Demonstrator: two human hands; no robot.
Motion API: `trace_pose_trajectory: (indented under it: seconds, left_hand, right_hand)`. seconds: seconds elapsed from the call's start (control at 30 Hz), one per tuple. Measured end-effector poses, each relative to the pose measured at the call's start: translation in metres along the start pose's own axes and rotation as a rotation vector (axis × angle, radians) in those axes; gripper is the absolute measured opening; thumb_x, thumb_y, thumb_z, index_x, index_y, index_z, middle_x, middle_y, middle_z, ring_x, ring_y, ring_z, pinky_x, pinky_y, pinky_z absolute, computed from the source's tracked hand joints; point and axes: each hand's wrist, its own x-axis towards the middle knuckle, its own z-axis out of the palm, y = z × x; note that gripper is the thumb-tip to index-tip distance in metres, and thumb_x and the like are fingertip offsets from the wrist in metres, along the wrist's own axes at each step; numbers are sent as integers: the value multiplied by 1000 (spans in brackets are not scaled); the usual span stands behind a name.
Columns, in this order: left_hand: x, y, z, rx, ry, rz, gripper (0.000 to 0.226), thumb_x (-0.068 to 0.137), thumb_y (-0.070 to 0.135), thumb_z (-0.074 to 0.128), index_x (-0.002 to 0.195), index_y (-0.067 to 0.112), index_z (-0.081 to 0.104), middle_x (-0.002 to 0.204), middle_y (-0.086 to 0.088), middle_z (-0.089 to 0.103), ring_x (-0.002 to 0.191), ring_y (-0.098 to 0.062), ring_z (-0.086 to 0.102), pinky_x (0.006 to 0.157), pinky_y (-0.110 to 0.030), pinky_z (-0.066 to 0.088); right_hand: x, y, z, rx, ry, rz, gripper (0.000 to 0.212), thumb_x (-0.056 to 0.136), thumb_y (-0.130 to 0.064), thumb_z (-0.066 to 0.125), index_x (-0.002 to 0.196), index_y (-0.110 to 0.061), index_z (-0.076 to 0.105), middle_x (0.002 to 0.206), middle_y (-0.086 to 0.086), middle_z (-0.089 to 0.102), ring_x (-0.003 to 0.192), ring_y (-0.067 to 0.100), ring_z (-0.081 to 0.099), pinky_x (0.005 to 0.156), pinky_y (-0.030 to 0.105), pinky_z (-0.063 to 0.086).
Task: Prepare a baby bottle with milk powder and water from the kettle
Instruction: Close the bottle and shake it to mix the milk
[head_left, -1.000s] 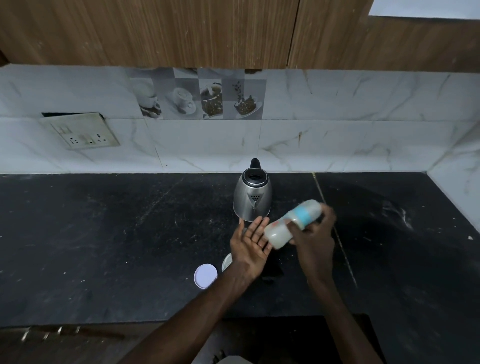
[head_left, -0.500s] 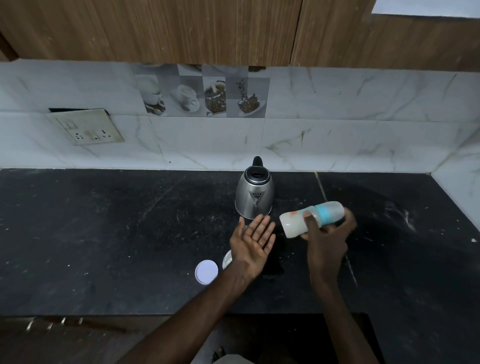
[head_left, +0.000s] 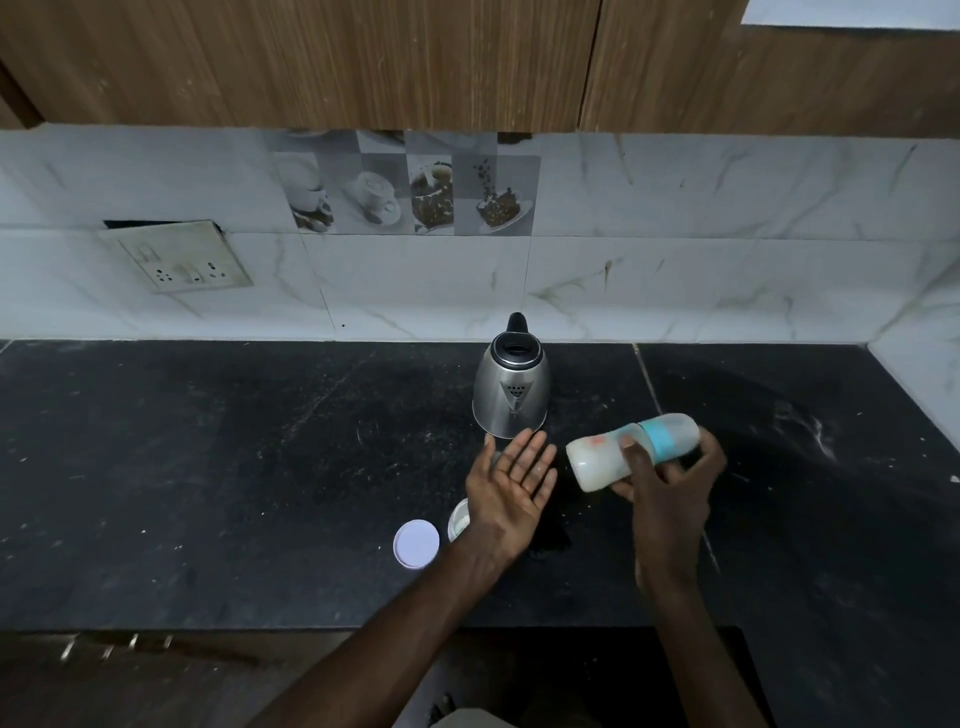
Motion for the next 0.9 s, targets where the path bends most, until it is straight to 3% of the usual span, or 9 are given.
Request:
trace_pose_trajectory:
  seconds: [0.13,0.3,0.37,0.43,0.47,0.6,0.73,0.8,0.9]
  left_hand:
    - [3,-3,0,-23,32,-1,61,101,53,55,138,5,64,137,-13,70,132,-31,64,124,-51,37]
    - [2,0,3,20,25,1,60,101,57,50,139,13,65,137,-5,71,130,-23,66,113,-39,45]
    - [2,-1,4,9,37,4,60,101,56,51,137,11,66,138,-7,71,128,-25,67,112,-42,47]
    - [5,-3,3,-25,40,0,61,100,53,55,137,6,66,137,-12,70,130,-30,65,119,-50,42]
    - [6,-3,2,-23,36,-4,61,100,53,55,137,6,65,137,-13,71,131,-31,65,122,-51,39]
    - [3,-1,2,40,34,-15,61,99,56,52,138,12,66,136,-6,72,131,-24,64,124,-44,36]
    - [7,-3,0,-42,32,-27,61,98,51,58,136,3,66,138,-16,69,134,-35,62,123,-54,37]
    - [6,-4,-1,-12,24,-30,61,100,53,55,137,6,66,137,-14,70,134,-32,62,122,-51,39]
    - [2,-5,0,48,40,-28,62,98,56,53,139,11,66,136,-8,71,134,-26,61,119,-42,40]
  right_hand:
    - [-8,6,3,-115,-191,9,73,85,-17,86,142,-36,45,114,-8,71,98,10,76,71,37,65]
    - [3,0,3,85,131,-34,74,89,-22,82,147,-34,39,127,-6,66,108,11,73,78,43,66]
    - [-2,5,7,-38,45,-46,76,87,-21,84,145,-38,39,121,-7,69,102,8,75,82,48,65]
    - [-6,12,7,-227,-140,-57,78,81,-25,89,141,-44,42,115,-6,74,97,8,76,83,46,65]
    - [-6,12,6,-262,-151,-76,78,80,-26,90,139,-45,44,112,-6,75,96,7,76,84,45,65]
    - [-3,5,12,-118,135,-119,80,84,-27,87,145,-39,38,123,-2,71,94,4,75,88,47,64]
    - [-14,14,20,-375,-153,-143,85,79,-27,90,145,-43,37,107,-8,74,84,1,73,78,26,60]
    - [-11,13,18,-334,-75,-143,84,80,-28,90,145,-43,38,111,-6,74,87,1,74,79,26,60]
    - [-10,9,20,-177,92,-82,80,84,-29,86,146,-40,36,117,-1,72,91,1,73,88,40,63]
